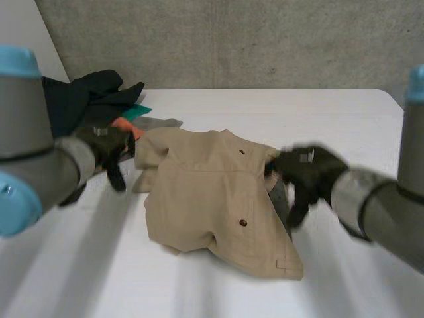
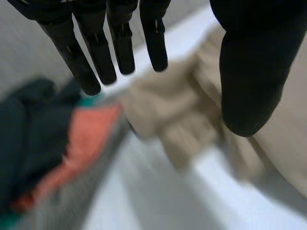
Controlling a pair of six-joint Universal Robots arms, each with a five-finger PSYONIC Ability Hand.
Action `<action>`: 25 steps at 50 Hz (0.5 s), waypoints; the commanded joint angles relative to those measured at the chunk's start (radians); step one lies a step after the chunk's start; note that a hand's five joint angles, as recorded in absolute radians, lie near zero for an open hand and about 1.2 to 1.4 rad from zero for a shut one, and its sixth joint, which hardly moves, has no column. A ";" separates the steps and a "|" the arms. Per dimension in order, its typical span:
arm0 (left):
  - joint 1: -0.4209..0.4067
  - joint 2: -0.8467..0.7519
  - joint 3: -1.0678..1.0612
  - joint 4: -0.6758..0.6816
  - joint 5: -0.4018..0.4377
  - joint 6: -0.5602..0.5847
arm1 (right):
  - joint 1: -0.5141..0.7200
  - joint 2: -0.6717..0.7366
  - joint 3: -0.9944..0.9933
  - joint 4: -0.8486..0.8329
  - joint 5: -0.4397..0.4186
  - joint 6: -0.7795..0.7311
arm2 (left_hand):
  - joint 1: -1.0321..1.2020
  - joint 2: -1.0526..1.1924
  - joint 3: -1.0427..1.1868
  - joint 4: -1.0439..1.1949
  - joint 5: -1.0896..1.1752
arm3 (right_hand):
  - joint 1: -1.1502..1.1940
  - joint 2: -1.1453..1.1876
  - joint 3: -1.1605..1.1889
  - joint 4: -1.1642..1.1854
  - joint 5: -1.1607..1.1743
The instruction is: Fold the laundry.
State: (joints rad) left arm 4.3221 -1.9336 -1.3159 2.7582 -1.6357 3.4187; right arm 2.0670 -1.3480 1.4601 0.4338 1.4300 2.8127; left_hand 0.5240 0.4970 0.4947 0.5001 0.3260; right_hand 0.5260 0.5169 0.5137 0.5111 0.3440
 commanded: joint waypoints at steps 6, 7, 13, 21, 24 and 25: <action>0.034 -0.039 -0.278 0.122 0.172 -0.045 | -0.062 -0.080 0.445 -0.156 -0.209 -0.259 | 0.042 0.069 0.072 0.066 0.066 | 0.163 0.172 0.175 0.178 0.170; 0.034 -0.053 -0.275 0.132 0.177 -0.050 | -0.061 -0.076 0.459 -0.191 -0.209 -0.248 | 0.001 0.028 0.030 0.025 0.025 | 0.101 0.110 0.114 0.116 0.109; 0.013 -0.157 -0.191 0.153 0.188 -0.072 | -0.030 -0.017 0.491 -0.443 -0.178 -0.159 | -0.214 -0.187 -0.184 -0.190 -0.190 | -0.272 -0.263 -0.260 -0.257 -0.265; -0.061 -0.225 -0.066 0.123 0.177 -0.099 | 0.004 0.049 0.474 -0.628 -0.100 -0.110 | -0.237 -0.210 -0.208 -0.213 -0.214 | -0.252 -0.243 -0.239 -0.237 -0.244; -0.085 -0.254 -0.016 0.130 0.153 -0.104 | 0.015 0.079 0.459 -0.720 -0.057 -0.105 | -0.237 -0.210 -0.208 -0.213 -0.214 | -0.129 -0.120 -0.117 -0.114 -0.121; -0.091 -0.264 0.003 0.133 0.142 -0.104 | 0.019 0.090 0.454 -0.743 -0.045 -0.105 | -0.234 -0.207 -0.205 -0.210 -0.211 | -0.105 -0.096 -0.093 -0.090 -0.098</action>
State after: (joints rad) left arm 4.2766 -2.1522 -1.4046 2.8887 -1.4536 3.3228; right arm 2.0637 -1.3110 1.9428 -0.1701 1.3142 2.6963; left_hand 0.3364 0.2965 0.2979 0.2923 0.1103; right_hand 0.3161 0.2768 0.2776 0.2828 0.0902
